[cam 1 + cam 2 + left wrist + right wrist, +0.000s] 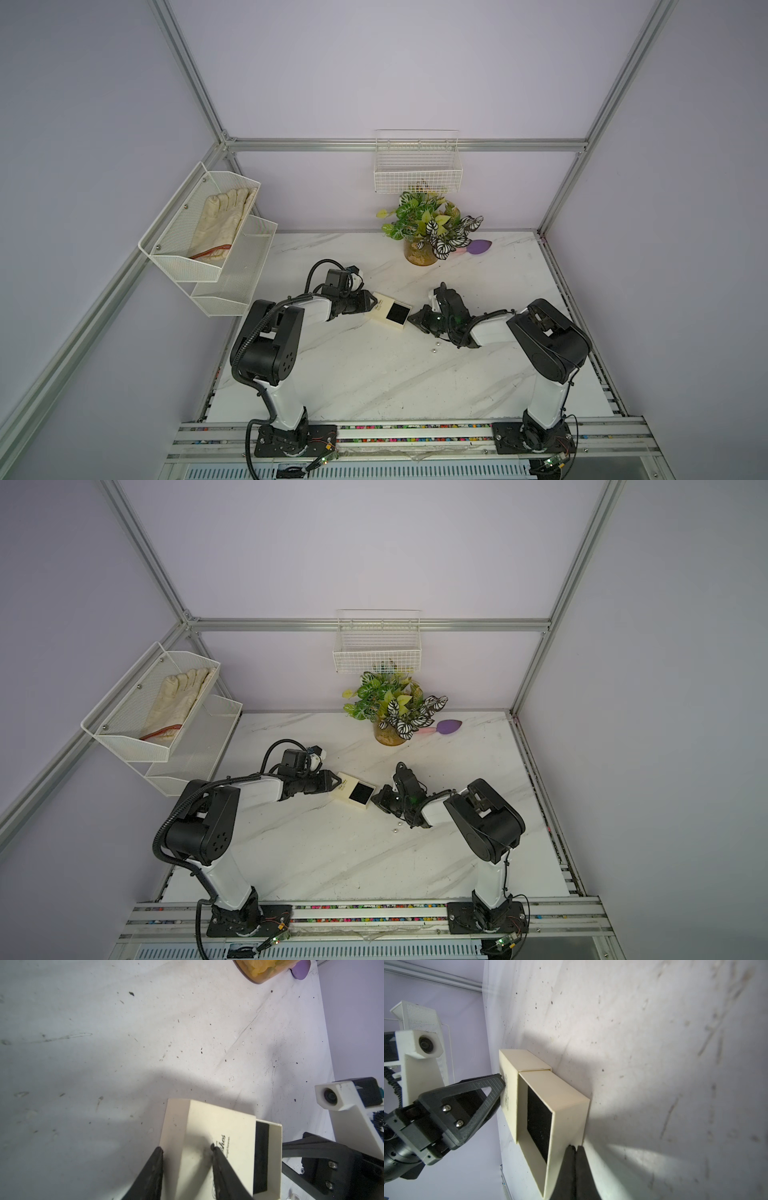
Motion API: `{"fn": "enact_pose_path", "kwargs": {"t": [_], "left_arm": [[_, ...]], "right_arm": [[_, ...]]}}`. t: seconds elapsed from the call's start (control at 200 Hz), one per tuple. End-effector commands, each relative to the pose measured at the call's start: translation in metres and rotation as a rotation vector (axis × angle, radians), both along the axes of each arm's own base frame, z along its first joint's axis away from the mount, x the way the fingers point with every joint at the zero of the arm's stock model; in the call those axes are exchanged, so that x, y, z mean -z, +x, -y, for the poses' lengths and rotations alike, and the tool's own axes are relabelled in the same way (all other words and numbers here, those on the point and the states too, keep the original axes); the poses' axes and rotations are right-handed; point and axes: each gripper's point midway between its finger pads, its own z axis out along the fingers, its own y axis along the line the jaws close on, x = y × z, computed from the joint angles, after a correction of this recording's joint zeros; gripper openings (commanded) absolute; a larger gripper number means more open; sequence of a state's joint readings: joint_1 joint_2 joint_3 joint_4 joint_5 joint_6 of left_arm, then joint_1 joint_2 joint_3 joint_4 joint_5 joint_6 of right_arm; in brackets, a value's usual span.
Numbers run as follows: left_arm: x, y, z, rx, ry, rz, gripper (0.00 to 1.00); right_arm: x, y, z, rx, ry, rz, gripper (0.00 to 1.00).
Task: Place the earrings into the drawer-style jewelry box
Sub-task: Open the drawer in the jewelry box, then pick up the earring from the center of the board.
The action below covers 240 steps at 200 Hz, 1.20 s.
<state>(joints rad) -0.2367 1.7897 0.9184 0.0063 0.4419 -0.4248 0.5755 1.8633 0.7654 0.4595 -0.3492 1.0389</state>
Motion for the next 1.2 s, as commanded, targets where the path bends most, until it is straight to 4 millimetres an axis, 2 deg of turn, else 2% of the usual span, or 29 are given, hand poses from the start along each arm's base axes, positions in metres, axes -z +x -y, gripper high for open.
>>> {"fn": "enact_pose_path", "kwargs": {"t": [0.0,0.085,0.225,0.38,0.47,0.605,0.73,0.98,1.075,1.105,1.12,1.195], "left_arm": [[0.009,0.002,0.002,0.014,0.030,-0.033,0.48],[0.003,0.003,0.003,0.011,0.019,-0.025,0.55],[-0.007,0.008,0.007,0.013,-0.002,-0.007,0.58],[-0.019,0.011,0.009,0.012,-0.020,0.013,0.59],[-0.030,0.014,0.011,0.013,-0.041,0.030,0.70],[-0.052,0.018,0.016,0.017,-0.077,0.064,0.79],[-0.071,0.019,0.012,-0.006,-0.072,0.111,0.87],[-0.107,0.001,-0.009,-0.084,0.044,0.236,0.92],[-0.120,-0.008,-0.011,-0.099,0.073,0.285,0.93],[-0.119,-0.010,-0.010,-0.104,0.088,0.289,0.94],[-0.131,-0.012,-0.010,-0.108,0.086,0.321,0.94],[-0.141,-0.018,-0.003,-0.102,0.110,0.365,0.95]], "right_arm": [[-0.006,0.004,0.001,0.009,-0.002,0.005,0.07],[-0.008,0.004,0.002,0.010,-0.001,0.011,0.18],[-0.010,0.004,0.001,0.005,0.003,0.016,0.26],[-0.019,0.002,0.003,0.006,0.007,0.042,0.31],[-0.028,0.001,0.006,0.001,-0.003,0.073,0.35],[-0.037,-0.002,0.013,-0.003,-0.050,0.104,0.36],[-0.041,-0.007,0.031,0.000,-0.158,0.137,0.37],[-0.052,-0.044,0.064,-0.163,-0.455,0.242,0.35],[-0.051,-0.062,0.070,-0.208,-0.513,0.239,0.35],[-0.046,-0.067,0.071,-0.221,-0.526,0.224,0.34],[-0.044,-0.071,0.071,-0.228,-0.531,0.213,0.34],[-0.043,-0.084,0.072,-0.234,-0.555,0.199,0.34]]}}
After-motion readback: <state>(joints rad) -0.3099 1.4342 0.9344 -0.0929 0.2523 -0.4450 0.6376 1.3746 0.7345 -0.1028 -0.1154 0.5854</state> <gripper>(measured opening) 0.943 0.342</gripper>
